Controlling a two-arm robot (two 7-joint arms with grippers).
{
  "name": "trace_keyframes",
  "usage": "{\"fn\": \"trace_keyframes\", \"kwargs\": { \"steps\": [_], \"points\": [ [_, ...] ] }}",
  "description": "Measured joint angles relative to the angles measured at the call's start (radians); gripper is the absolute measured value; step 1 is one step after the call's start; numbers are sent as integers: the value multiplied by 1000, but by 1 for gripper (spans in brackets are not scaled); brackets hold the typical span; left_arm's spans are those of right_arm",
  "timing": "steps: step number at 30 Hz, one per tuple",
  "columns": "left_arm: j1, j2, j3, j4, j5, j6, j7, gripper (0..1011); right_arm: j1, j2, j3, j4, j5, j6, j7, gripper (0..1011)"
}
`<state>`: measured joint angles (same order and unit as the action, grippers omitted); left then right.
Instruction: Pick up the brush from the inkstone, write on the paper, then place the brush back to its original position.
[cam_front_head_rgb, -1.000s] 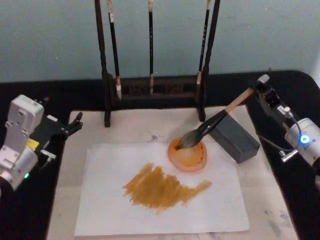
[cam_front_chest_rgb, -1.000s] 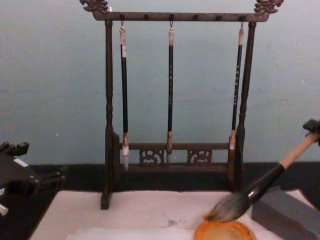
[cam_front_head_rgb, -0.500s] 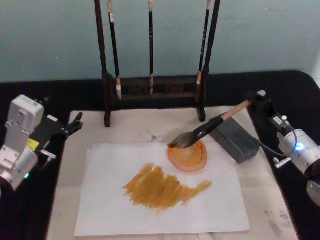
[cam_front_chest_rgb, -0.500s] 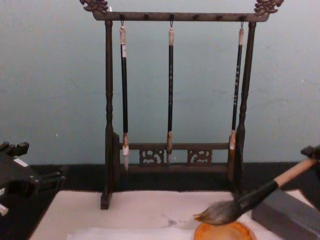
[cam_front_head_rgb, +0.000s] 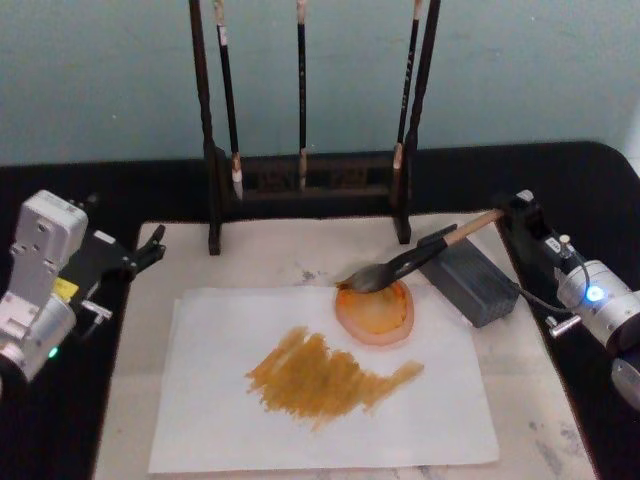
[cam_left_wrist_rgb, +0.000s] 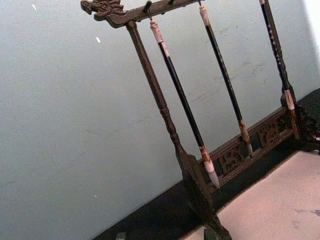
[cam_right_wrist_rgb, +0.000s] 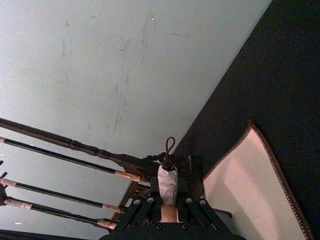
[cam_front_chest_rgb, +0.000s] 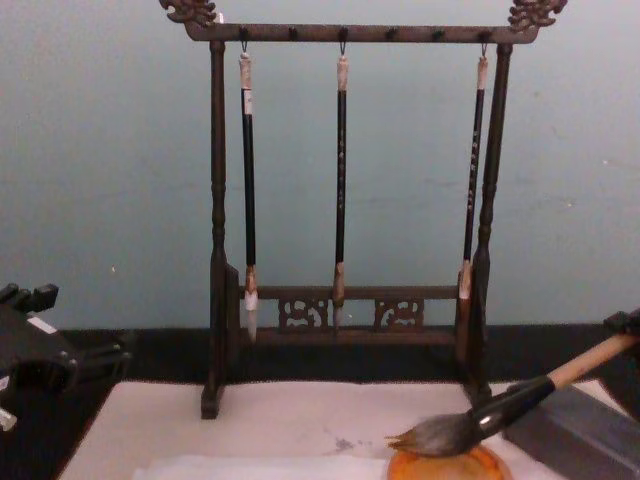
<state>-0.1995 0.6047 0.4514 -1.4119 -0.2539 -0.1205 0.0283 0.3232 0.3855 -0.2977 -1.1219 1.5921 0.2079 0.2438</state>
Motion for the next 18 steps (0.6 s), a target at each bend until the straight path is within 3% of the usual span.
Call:
{"fn": "trace_keyframes", "kwargs": {
  "steps": [18],
  "points": [
    [0,0,0,0,0,0,0,1010,30,34,-69,0,-28,-36,1,184]
  ]
}}
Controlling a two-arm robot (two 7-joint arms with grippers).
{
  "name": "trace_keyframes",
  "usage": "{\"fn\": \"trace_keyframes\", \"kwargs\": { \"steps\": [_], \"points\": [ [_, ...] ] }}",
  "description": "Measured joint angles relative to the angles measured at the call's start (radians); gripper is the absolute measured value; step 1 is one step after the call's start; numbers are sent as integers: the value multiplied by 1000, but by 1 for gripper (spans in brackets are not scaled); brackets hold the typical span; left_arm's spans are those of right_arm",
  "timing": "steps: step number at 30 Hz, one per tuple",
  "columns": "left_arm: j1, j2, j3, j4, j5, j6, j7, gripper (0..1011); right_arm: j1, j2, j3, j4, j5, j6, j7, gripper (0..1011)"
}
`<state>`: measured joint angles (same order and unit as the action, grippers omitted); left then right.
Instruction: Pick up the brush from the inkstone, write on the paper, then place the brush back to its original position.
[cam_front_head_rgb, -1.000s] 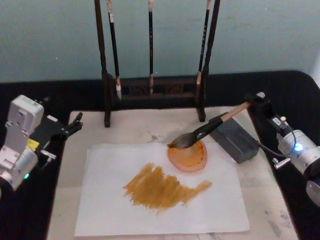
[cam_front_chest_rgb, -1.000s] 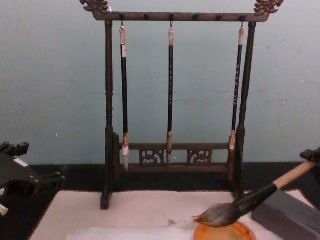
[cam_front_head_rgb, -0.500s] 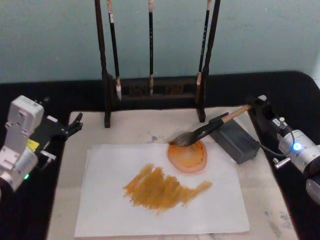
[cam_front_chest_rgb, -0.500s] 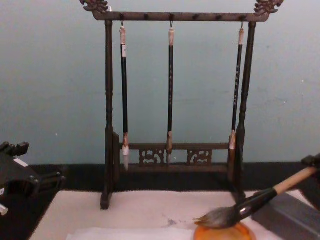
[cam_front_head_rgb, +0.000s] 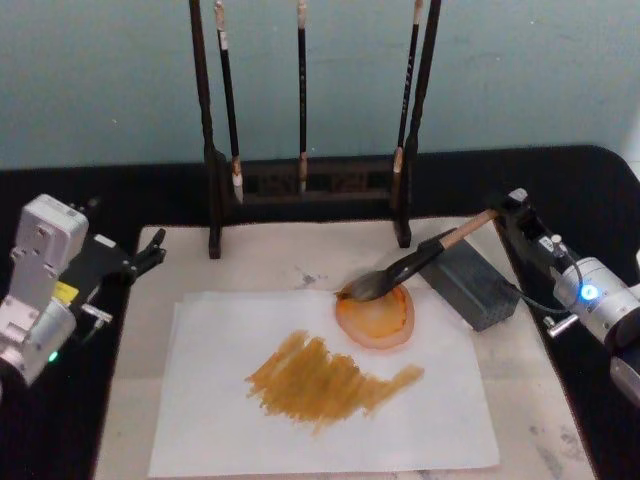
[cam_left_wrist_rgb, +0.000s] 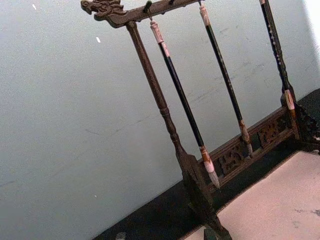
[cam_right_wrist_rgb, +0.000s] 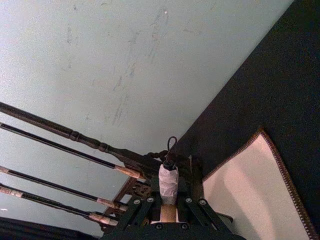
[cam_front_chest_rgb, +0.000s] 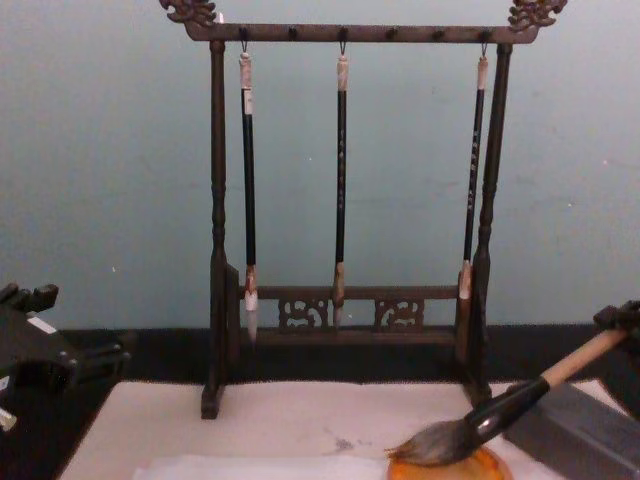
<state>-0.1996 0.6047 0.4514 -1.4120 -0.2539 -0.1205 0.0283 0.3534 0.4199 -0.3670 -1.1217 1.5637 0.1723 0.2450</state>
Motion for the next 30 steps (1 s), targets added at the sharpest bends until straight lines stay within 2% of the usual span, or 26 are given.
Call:
{"fn": "trace_keyframes", "kwargs": {
  "steps": [16,30],
  "points": [
    [0,0,0,0,0,0,0,1010,3,24,-27,-20,30,-12,-1,185],
    [0,0,0,0,0,0,0,1010,-12,59,-49,-68,60,-18,-8,184]
  ]
}}
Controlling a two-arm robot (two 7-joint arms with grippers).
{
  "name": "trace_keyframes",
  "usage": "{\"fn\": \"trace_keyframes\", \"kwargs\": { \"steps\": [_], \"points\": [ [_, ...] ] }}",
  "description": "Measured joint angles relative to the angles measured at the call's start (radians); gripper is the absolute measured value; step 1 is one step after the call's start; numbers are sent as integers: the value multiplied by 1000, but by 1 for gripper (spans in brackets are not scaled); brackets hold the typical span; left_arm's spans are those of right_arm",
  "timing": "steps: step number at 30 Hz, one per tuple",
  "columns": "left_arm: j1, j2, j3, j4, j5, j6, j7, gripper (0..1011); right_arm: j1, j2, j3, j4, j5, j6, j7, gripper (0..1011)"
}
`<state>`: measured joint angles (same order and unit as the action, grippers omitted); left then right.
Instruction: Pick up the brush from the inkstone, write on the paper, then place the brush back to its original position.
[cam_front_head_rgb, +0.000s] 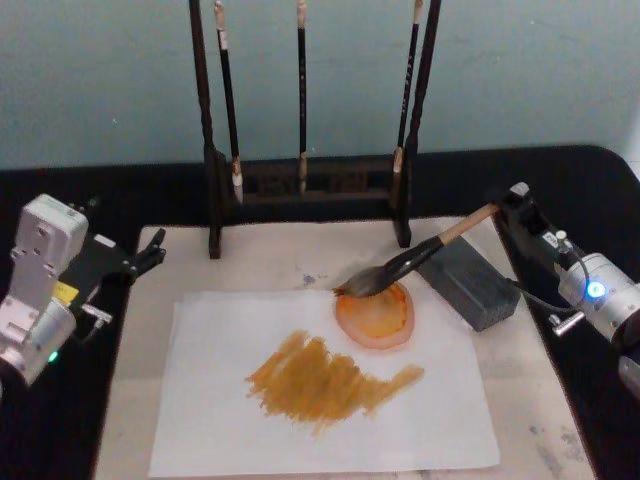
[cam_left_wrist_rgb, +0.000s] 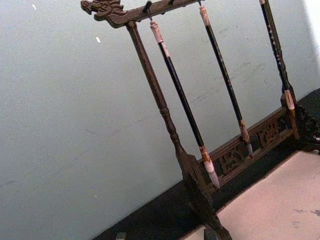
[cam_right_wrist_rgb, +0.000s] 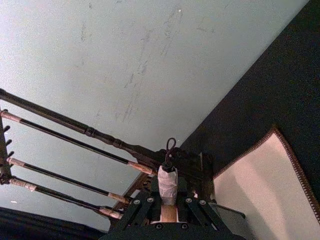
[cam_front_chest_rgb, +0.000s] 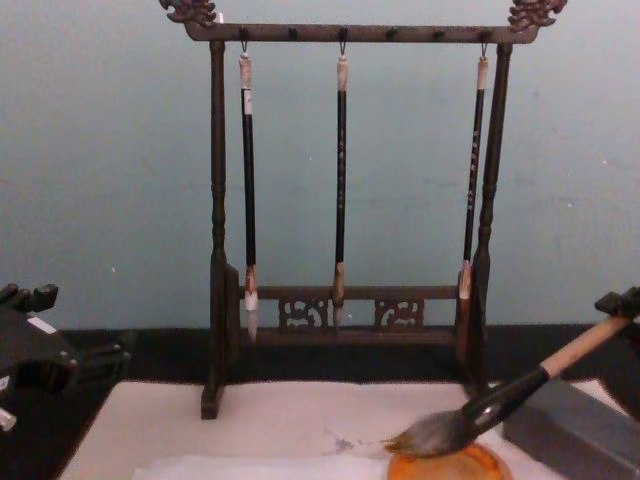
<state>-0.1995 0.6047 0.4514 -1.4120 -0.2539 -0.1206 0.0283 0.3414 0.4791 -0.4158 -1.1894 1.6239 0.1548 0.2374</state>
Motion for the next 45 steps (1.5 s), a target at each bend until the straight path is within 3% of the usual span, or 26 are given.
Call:
{"fn": "trace_keyframes", "kwargs": {
  "steps": [14,38,45],
  "points": [
    [0,0,0,0,0,0,0,1010,-23,40,-25,-46,23,-4,-24,184],
    [0,0,0,0,0,0,0,1010,-18,39,-38,-36,33,-21,-33,184],
    [0,0,0,0,0,0,0,1010,-19,39,-38,-36,32,-20,-33,380]
  ]
}}
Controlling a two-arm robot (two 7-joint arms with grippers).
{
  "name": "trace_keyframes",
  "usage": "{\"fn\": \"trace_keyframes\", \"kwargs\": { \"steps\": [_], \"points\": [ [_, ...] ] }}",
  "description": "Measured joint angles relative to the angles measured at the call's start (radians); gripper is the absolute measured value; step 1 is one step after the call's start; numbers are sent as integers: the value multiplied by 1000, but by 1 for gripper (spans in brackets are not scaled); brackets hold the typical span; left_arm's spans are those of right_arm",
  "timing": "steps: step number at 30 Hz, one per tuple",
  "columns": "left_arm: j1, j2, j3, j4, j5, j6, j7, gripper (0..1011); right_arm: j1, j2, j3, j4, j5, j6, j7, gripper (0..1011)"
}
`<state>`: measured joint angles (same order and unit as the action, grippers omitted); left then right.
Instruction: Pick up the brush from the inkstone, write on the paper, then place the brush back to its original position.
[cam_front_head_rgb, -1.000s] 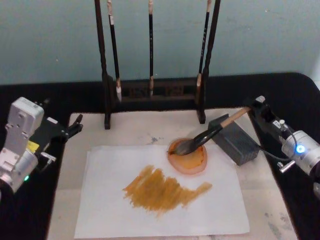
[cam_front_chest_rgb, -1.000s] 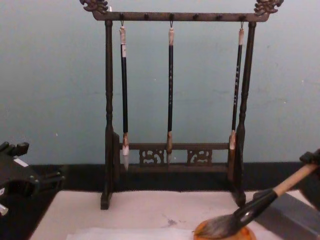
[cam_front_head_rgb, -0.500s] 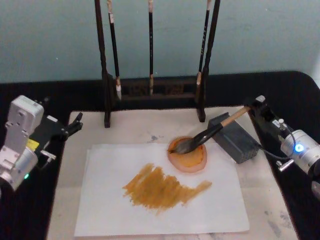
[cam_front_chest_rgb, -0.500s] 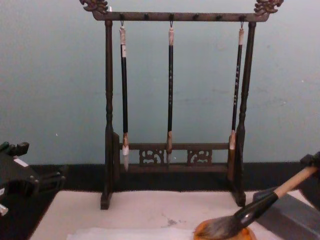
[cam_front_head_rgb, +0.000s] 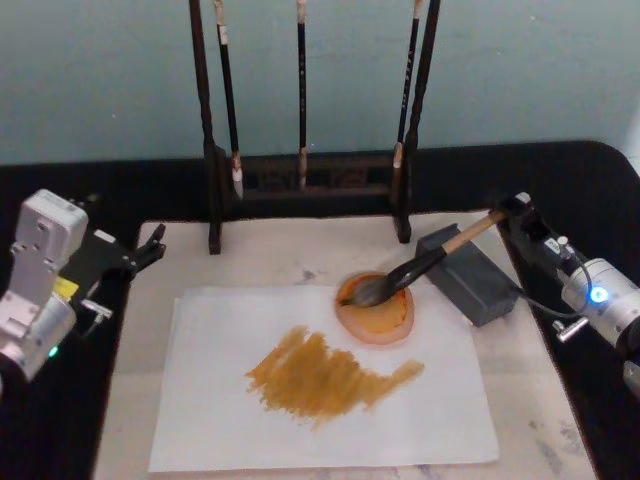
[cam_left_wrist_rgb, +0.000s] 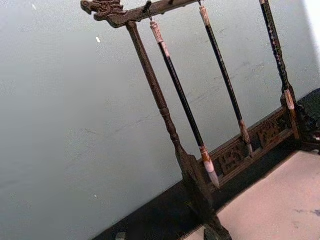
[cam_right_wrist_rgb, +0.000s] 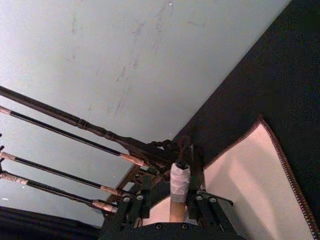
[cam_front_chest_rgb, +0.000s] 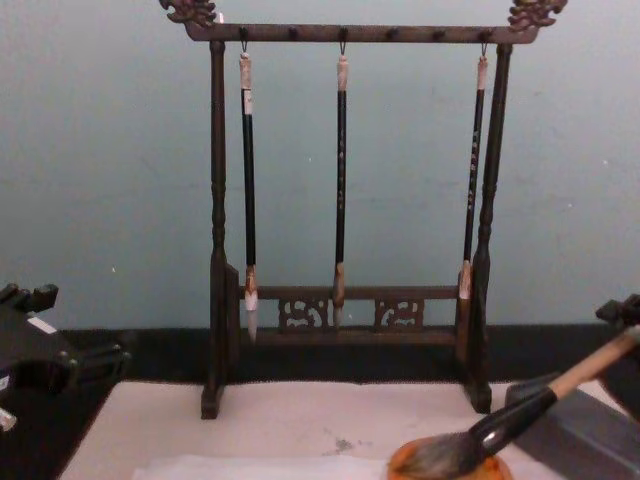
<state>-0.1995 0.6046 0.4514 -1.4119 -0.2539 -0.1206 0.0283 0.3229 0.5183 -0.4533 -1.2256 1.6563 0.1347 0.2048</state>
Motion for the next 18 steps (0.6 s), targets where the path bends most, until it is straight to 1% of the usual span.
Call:
{"fn": "trace_keyframes", "kwargs": {
  "steps": [1,4,6,7,9,11,13,14,16,17,18],
  "points": [
    [0,0,0,0,0,0,0,1010,0,0,0,0,0,0,0,392],
    [0,0,0,0,0,0,0,1009,0,0,0,0,0,0,0,517],
    [0,0,0,0,0,0,0,1010,0,0,1,-1,0,1,1,558],
    [0,0,0,0,0,0,0,1010,0,0,1,-1,0,1,1,620],
    [0,0,0,0,0,0,0,1010,0,0,1,-1,0,1,1,659],
    [0,0,0,0,0,0,0,1009,0,0,1,-1,0,1,1,733],
    [0,0,0,0,0,0,0,1010,0,0,1,-1,0,1,1,778],
    [0,0,0,0,0,0,0,1010,0,0,0,-1,0,1,1,834],
    [0,0,0,0,0,0,0,1010,0,0,1,-1,0,1,1,865],
    [0,0,0,0,0,0,0,1010,0,0,1,-1,0,2,1,912],
    [0,0,0,0,0,0,0,1010,0,0,1,-1,-1,2,1,932]
  ]
}}
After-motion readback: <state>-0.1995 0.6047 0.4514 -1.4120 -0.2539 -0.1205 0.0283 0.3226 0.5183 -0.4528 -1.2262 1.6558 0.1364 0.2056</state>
